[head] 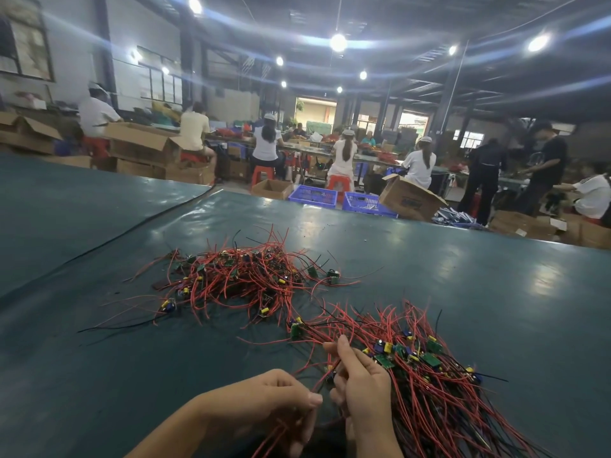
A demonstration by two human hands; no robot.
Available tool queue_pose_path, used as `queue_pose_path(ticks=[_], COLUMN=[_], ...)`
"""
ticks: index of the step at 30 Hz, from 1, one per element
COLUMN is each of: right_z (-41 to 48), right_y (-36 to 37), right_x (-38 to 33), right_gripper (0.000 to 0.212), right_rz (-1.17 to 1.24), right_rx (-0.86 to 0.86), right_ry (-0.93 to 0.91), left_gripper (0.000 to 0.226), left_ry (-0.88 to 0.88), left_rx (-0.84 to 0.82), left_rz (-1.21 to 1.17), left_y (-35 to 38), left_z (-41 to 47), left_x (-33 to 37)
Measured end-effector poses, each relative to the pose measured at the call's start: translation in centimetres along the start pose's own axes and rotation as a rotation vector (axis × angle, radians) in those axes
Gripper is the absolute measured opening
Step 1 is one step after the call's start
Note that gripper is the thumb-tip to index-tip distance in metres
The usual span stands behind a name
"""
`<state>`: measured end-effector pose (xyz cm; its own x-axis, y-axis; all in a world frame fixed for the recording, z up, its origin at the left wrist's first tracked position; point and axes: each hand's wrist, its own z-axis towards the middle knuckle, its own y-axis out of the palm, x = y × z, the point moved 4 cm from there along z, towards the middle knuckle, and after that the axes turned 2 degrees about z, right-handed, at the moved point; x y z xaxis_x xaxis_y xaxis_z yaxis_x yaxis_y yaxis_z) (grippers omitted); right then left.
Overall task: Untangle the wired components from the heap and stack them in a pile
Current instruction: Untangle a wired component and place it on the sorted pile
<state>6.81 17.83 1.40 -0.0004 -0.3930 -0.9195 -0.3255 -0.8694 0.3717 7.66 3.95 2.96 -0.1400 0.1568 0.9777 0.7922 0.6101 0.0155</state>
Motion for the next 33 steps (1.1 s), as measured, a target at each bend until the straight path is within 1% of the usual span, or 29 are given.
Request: queue_pose_path(ticks=[2,4,9,12,16,24,26,29,32,33], right_z=[0.2,0.2,0.4,0.0,-0.4,-0.7,-0.7,-0.8,-1.0,-1.0], right_y=[-0.2,-0.1,0.0,0.4,1.1,1.6,1.7,1.9,2.1,2.1], right_x=[0.2,0.4,0.2,0.4,0.6,0.4,0.7,0.8,0.8,0.8], right_gripper=[0.034,0.035,0.038,0.034,0.032,0.034,0.039,0.043,0.057,0.058], right_rz=[0.018,0.011,-0.023,-0.079,-0.125,-0.187,-0.211,-0.223,-0.218,-0.209], right_rx=[0.002,-0.006,-0.058,-0.113,-0.18,-0.182,-0.183,-0.197,-0.207,-0.206], right_ry=[0.001,-0.004,-0.028,-0.027,-0.047,-0.079,-0.093,-0.1,-0.104,-0.104], left_gripper=[0.037,0.039,0.057,0.061,0.055,0.059,0.061,0.057,0.057,0.057], left_ry=[0.008,0.042,0.144,0.164,0.163,0.161,0.153,0.136,0.138,0.14], left_rx=[-0.042,-0.051,0.127,0.15,0.152,0.187,0.207,0.214,0.229,0.232], left_rz=[0.014,0.022,-0.015,-0.015,0.007,-0.023,-0.036,-0.069,-0.066,-0.07], left_y=[0.1,0.1,-0.8,-1.1,-0.6,-1.1,-1.0,-0.7,-0.7,-0.8], left_z=[0.0,0.2,0.6,0.6,0.7,0.9,1.0,1.0,0.9,0.9], left_x=[-0.1,-0.2,0.1,0.2,0.1,-0.2,-0.4,-0.3,-0.2,-0.1])
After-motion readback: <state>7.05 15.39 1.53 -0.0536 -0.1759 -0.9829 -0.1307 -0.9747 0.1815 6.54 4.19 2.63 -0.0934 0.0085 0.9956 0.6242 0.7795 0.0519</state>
